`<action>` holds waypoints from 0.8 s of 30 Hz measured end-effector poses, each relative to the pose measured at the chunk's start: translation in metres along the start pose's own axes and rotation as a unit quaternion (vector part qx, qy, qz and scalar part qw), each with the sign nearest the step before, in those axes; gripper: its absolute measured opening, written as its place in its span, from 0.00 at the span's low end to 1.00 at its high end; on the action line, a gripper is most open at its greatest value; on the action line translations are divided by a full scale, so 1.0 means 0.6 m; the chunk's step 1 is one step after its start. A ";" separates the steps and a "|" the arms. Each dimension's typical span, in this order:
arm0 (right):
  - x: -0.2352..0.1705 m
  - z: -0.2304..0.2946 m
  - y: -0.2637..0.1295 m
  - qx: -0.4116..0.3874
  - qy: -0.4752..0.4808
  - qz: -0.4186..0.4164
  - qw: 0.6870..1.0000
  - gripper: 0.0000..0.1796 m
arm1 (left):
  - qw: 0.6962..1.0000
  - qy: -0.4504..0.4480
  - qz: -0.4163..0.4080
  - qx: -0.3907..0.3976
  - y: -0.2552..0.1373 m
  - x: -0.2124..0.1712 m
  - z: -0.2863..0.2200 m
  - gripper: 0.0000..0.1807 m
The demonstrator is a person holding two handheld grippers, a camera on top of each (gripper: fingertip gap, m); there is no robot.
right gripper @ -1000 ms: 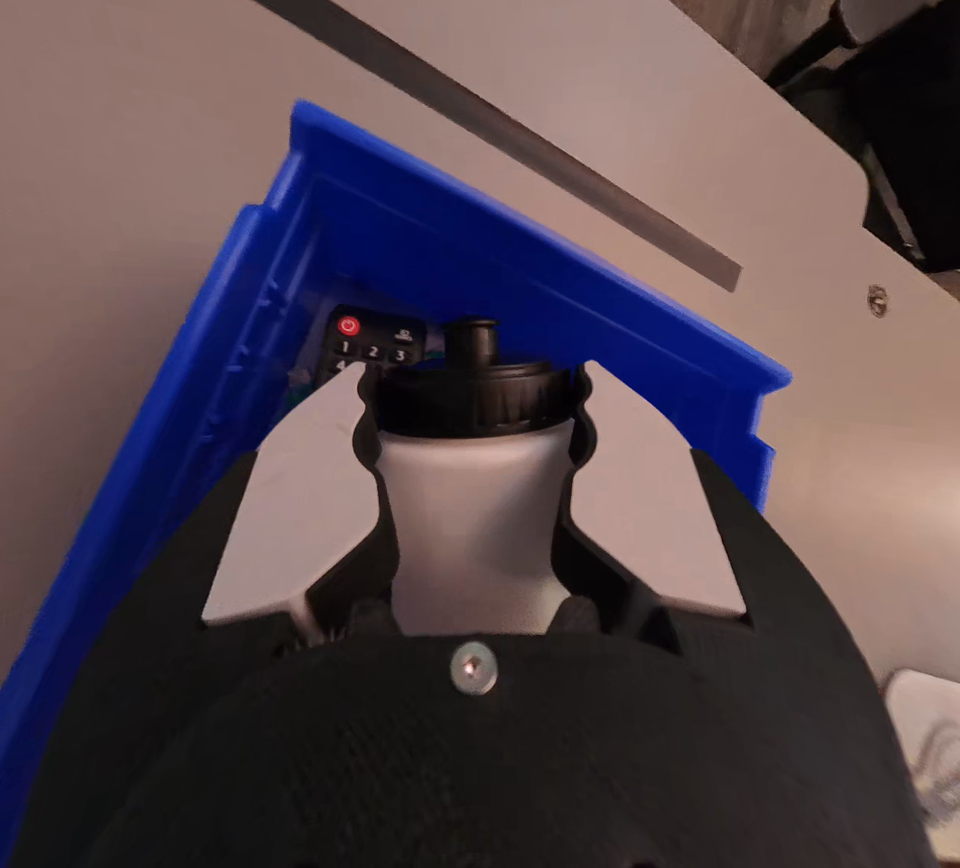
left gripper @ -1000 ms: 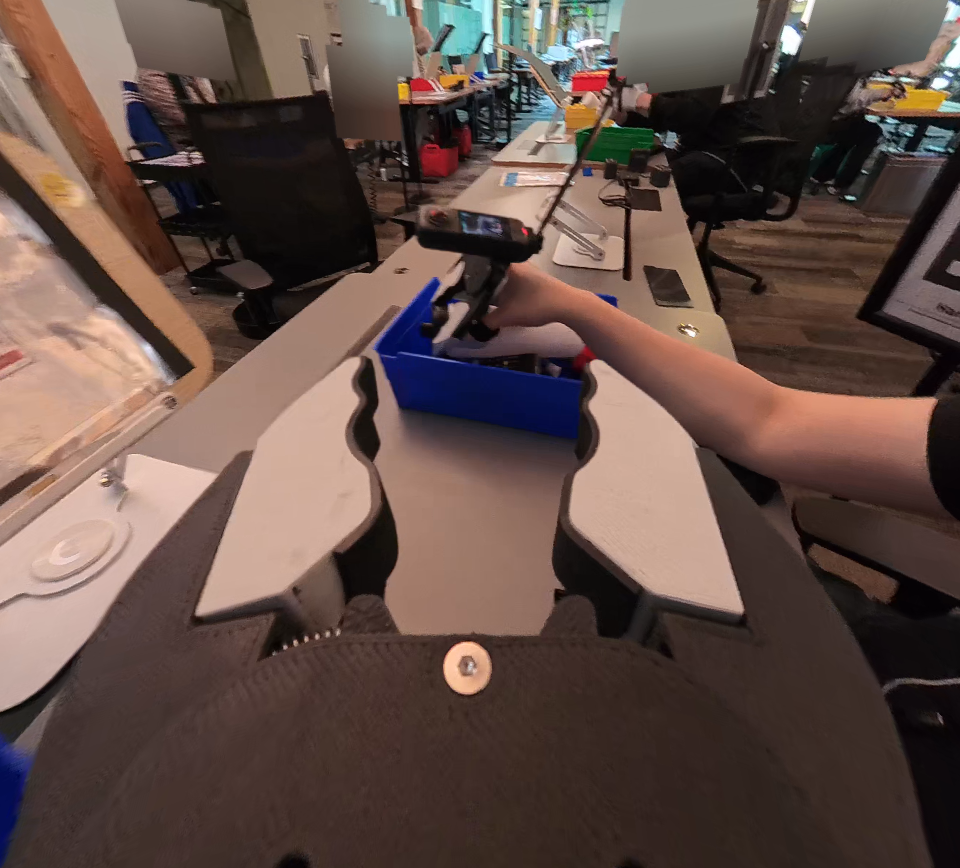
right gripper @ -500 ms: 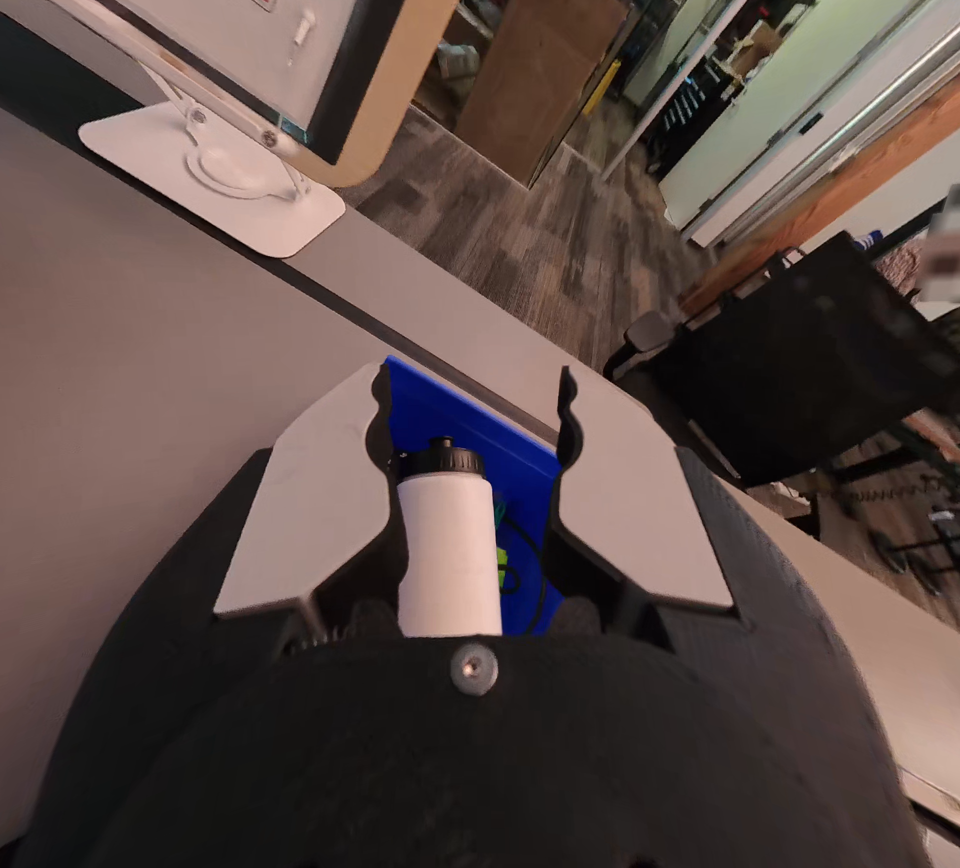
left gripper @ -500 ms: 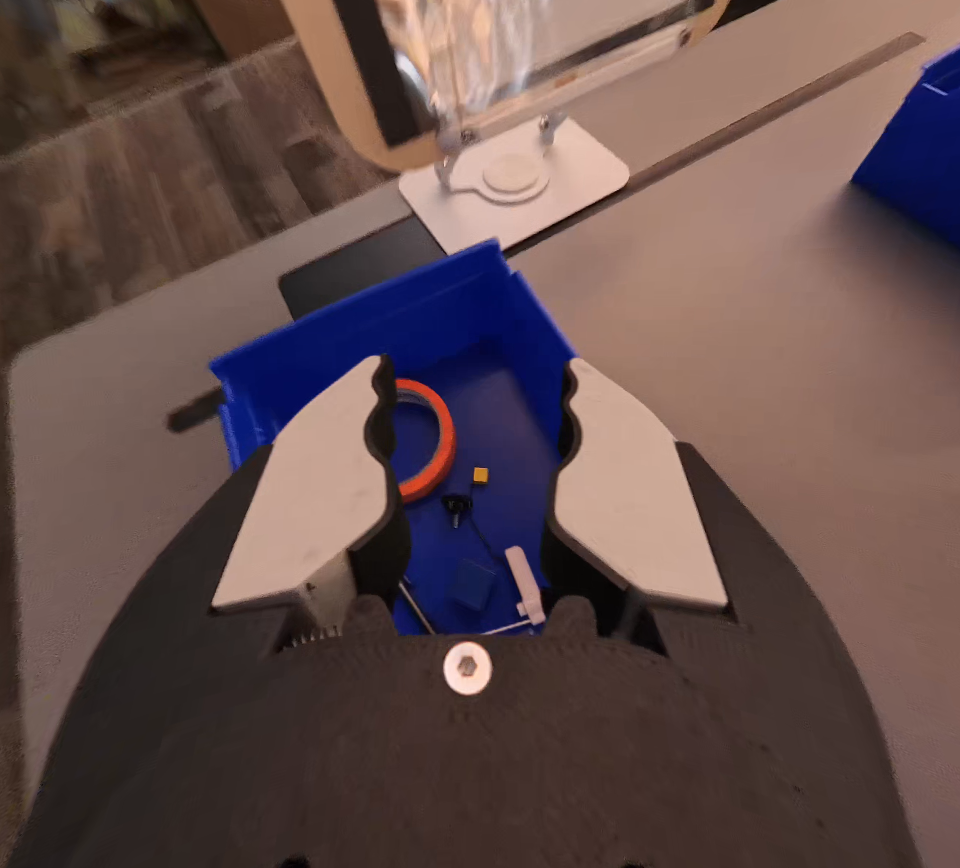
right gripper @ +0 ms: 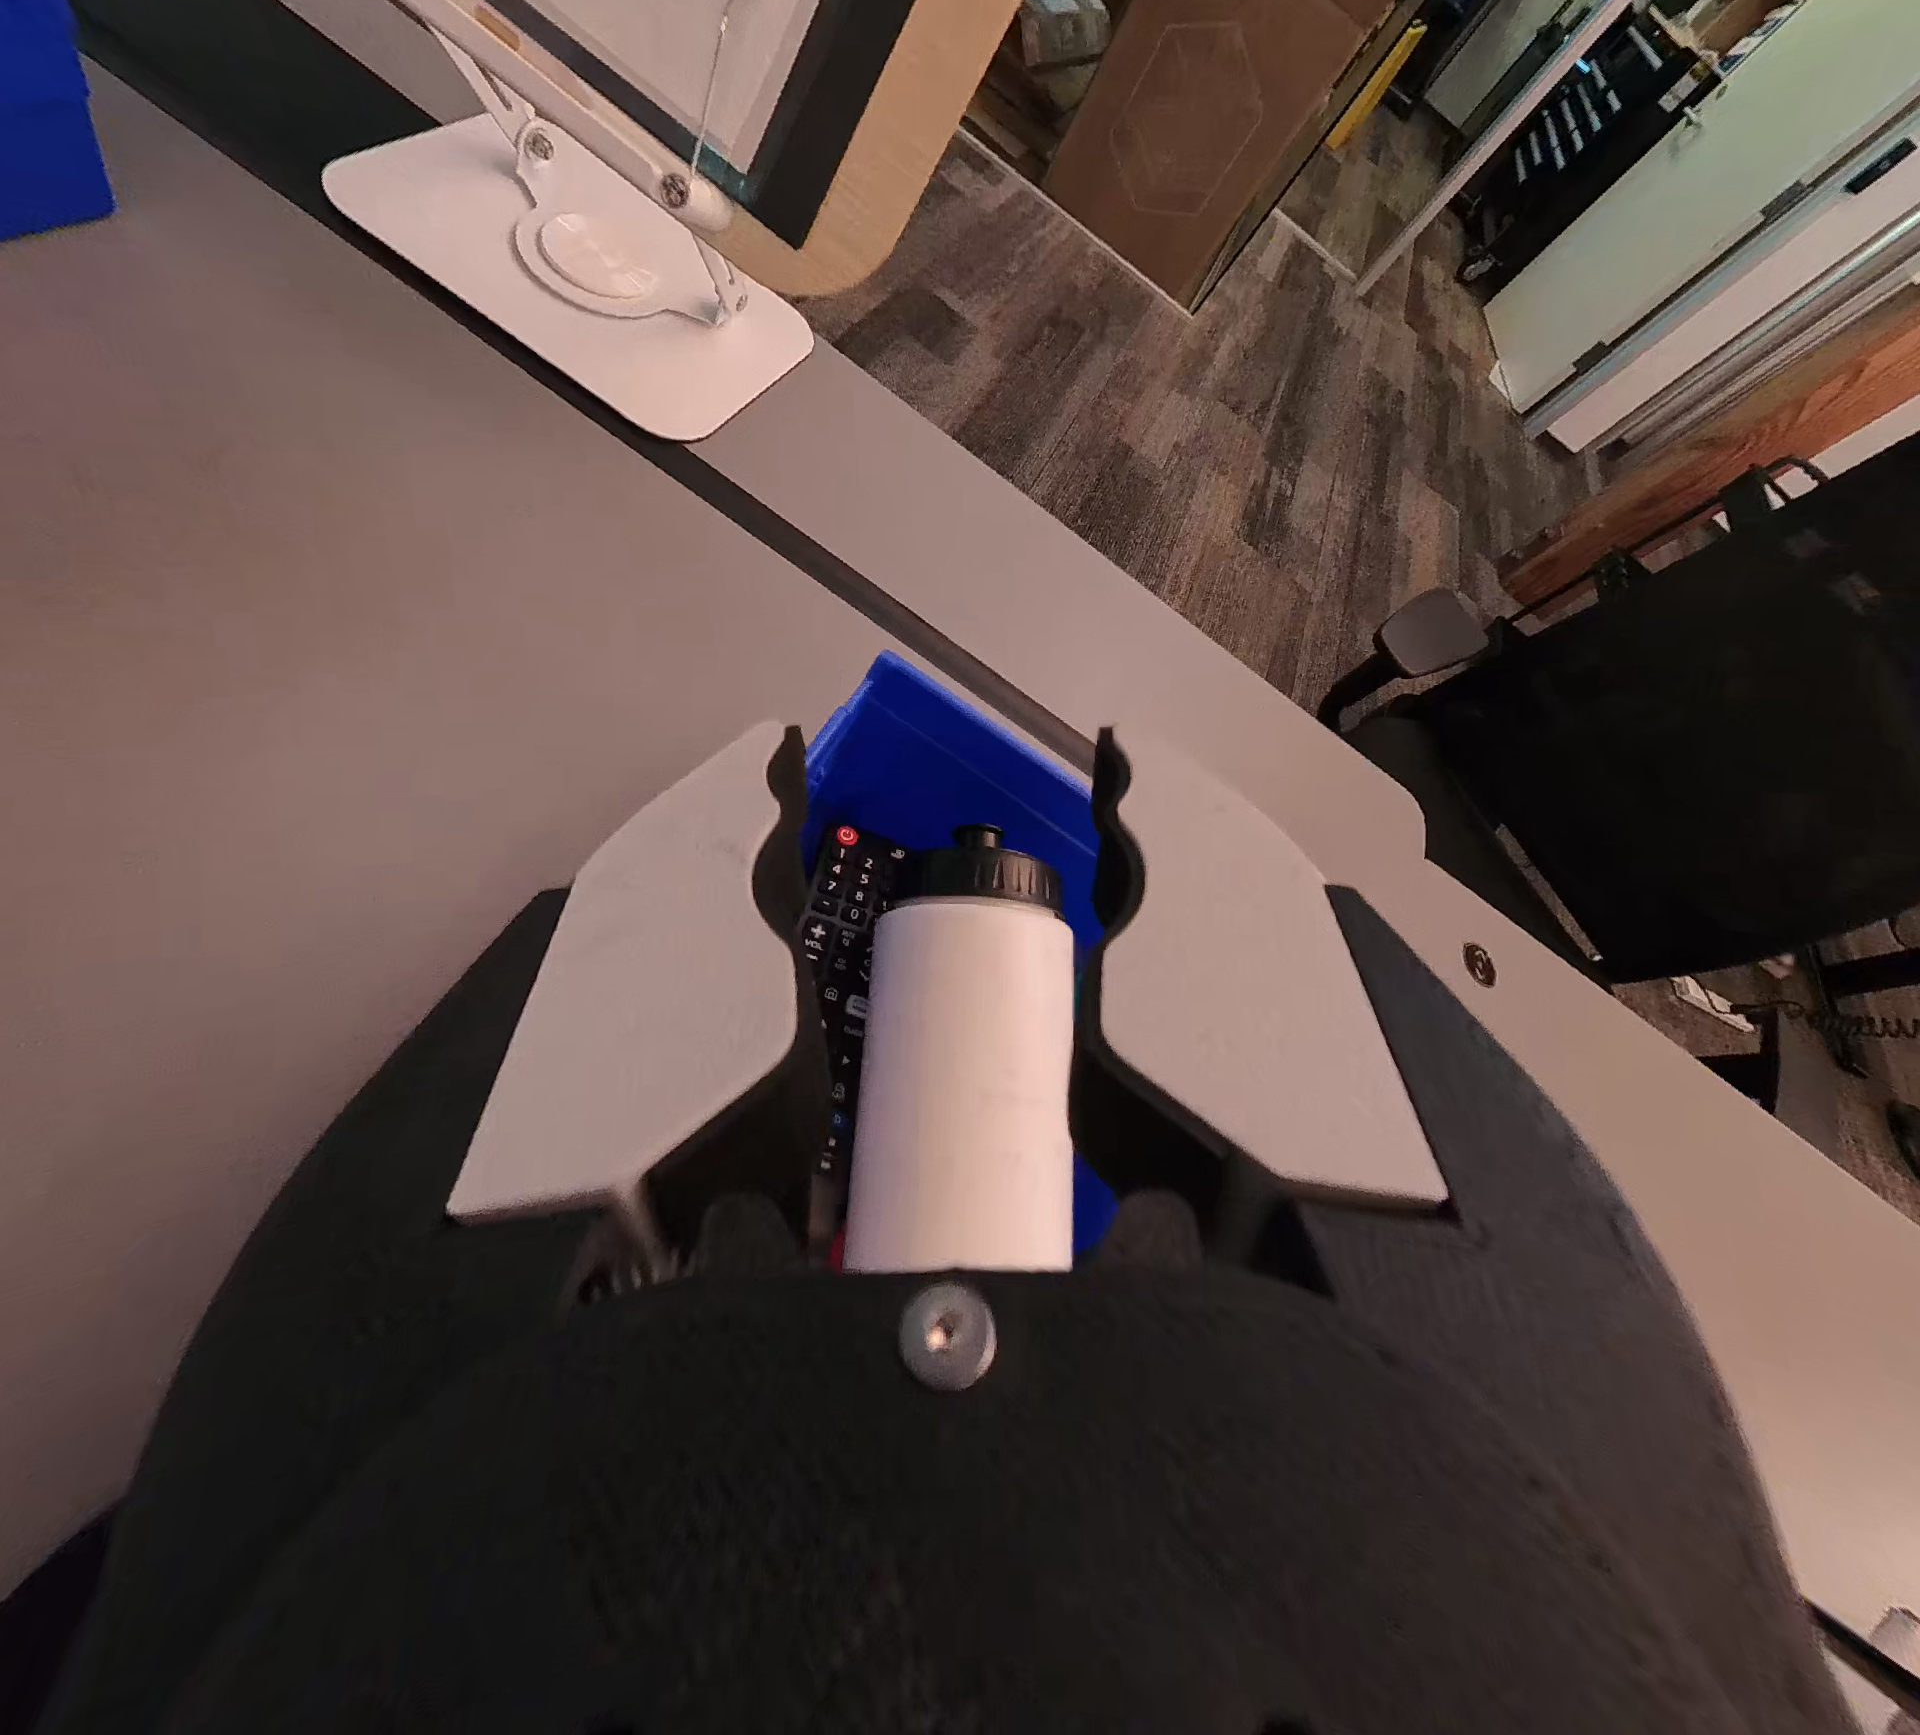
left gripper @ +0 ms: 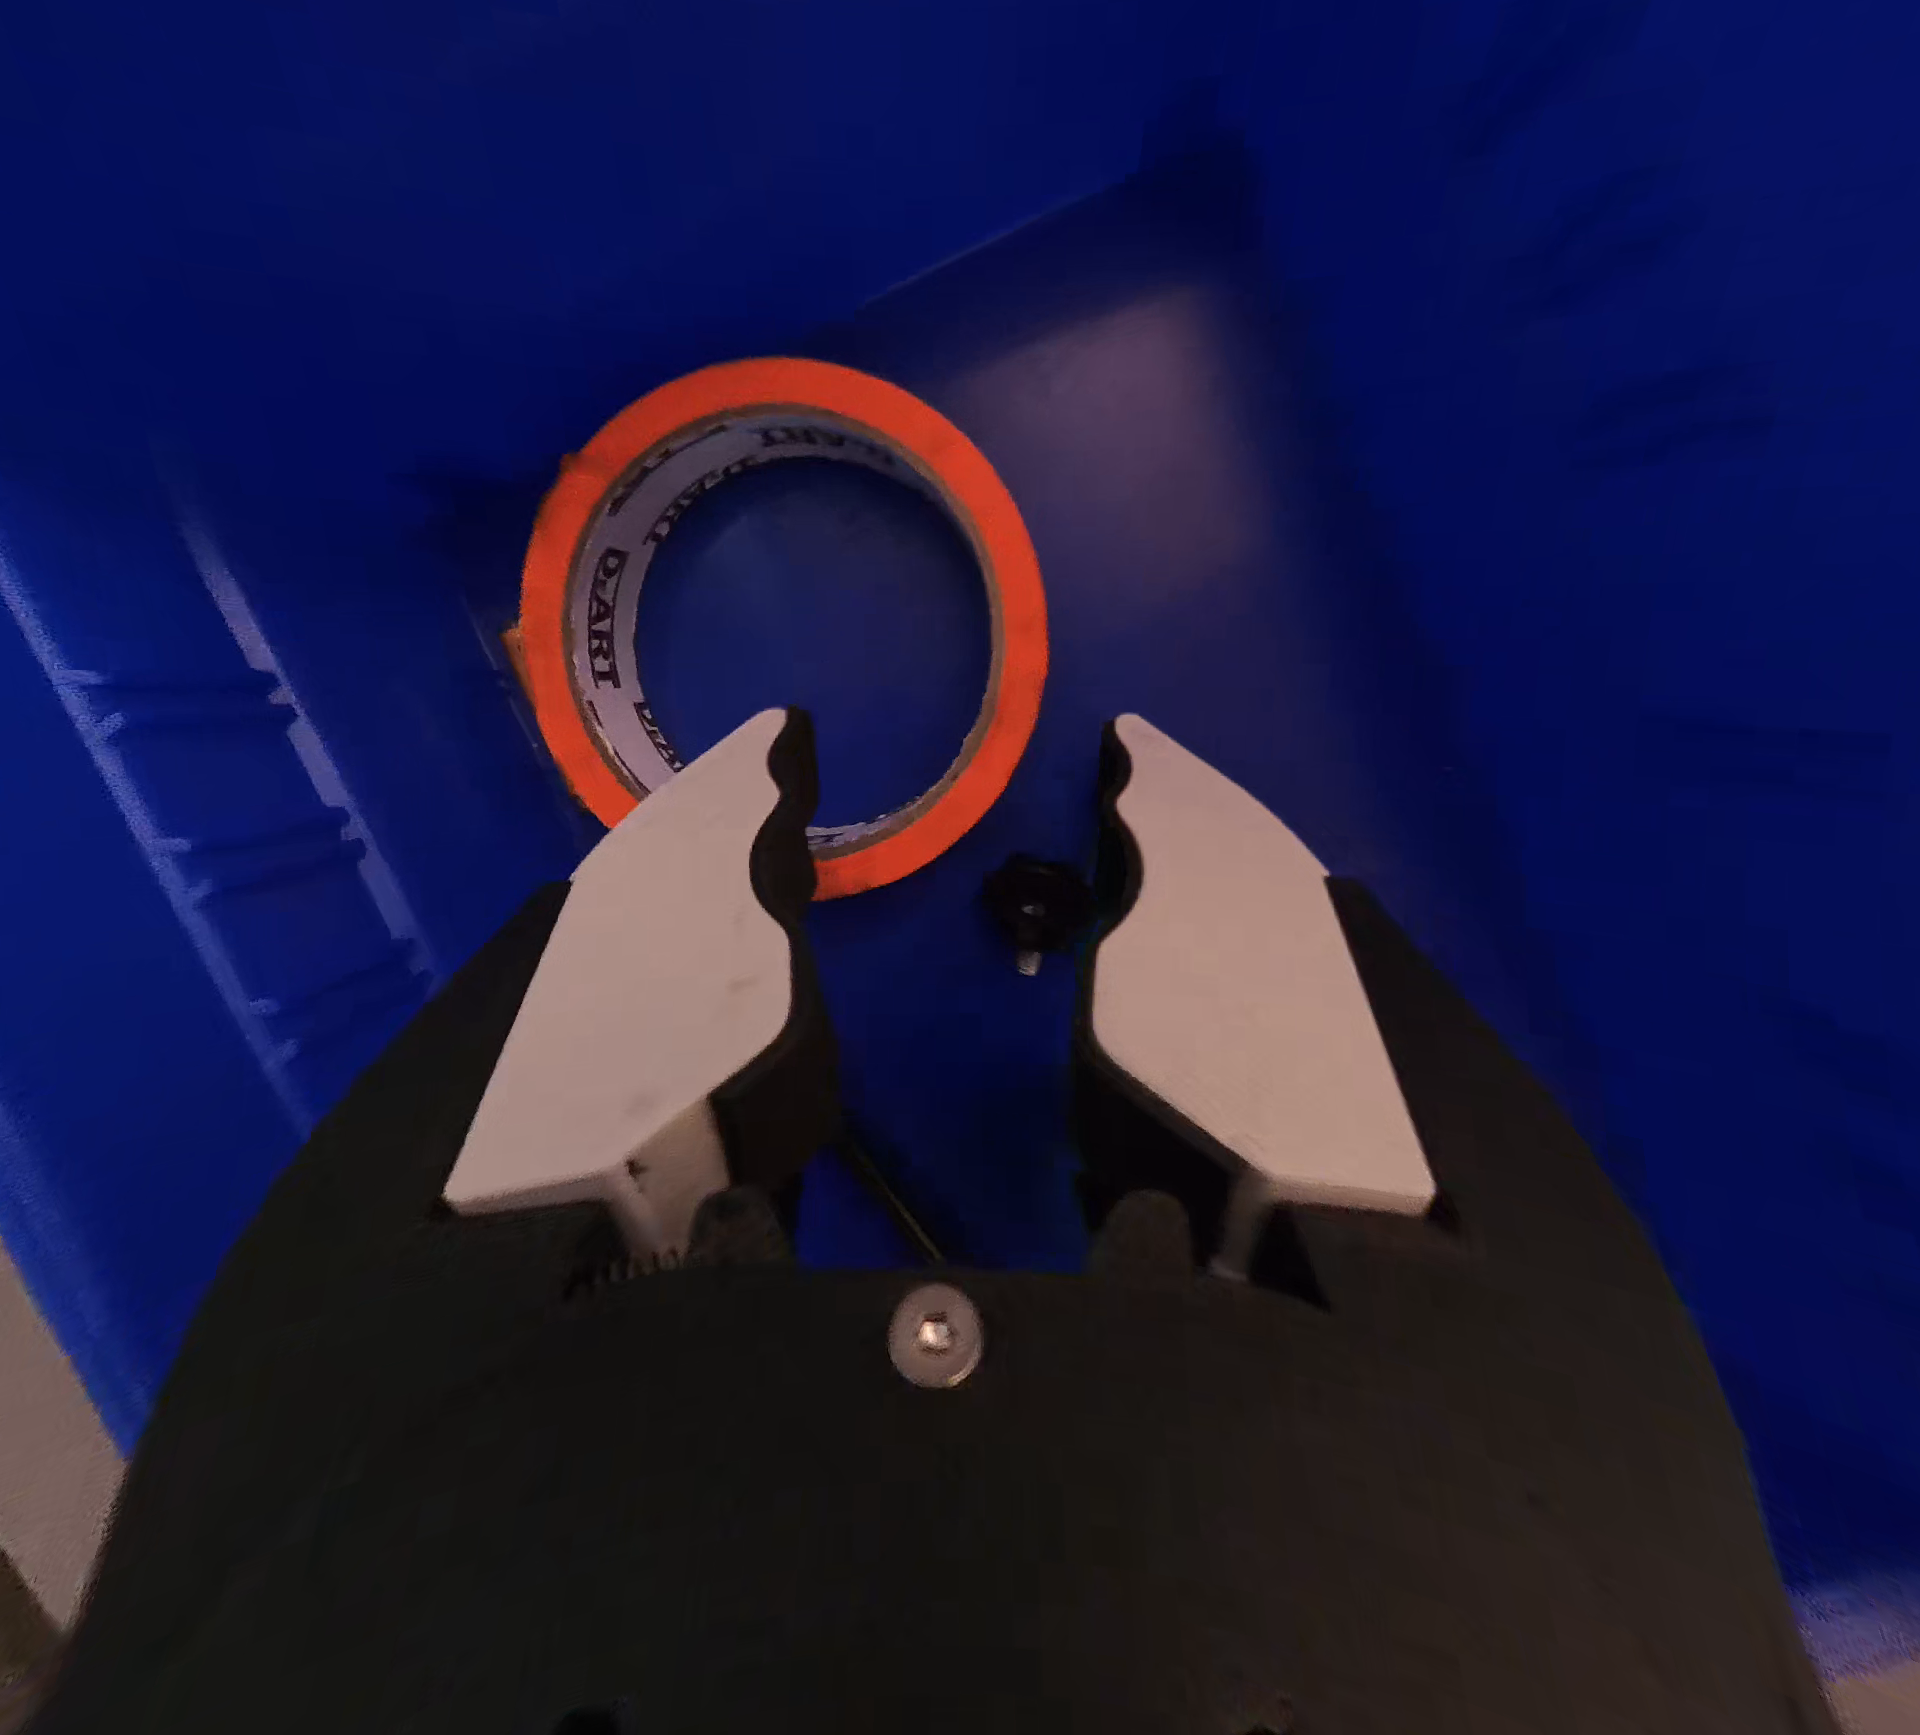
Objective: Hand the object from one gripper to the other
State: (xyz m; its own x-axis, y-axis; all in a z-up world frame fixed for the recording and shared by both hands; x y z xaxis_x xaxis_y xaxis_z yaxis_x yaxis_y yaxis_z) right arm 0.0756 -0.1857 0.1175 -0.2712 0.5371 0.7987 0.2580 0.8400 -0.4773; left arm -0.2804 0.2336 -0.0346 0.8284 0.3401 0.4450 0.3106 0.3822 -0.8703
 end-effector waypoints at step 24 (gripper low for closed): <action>0.040 0.059 0.026 0.152 -0.038 -0.146 0.977 0.31 | 0.776 -0.064 -0.318 -0.541 -0.214 0.077 -0.078 0.06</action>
State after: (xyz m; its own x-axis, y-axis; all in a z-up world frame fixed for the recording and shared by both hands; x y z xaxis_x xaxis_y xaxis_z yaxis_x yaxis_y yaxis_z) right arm 0.0402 -0.1571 0.1161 -0.3638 0.2658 0.8928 -0.1254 0.9357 -0.3297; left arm -0.2604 0.1603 0.0877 0.3154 0.4869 0.8145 0.9045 -0.4139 -0.1028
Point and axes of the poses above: each gripper's, where its closed fingertips meet, y out along the fingers, x out of its top, z = x × y across the jaws, the point moved 10 cm from there along -y, back along the fingers, and after that the axes turned 8 degrees about x, right-handed, at the moved point
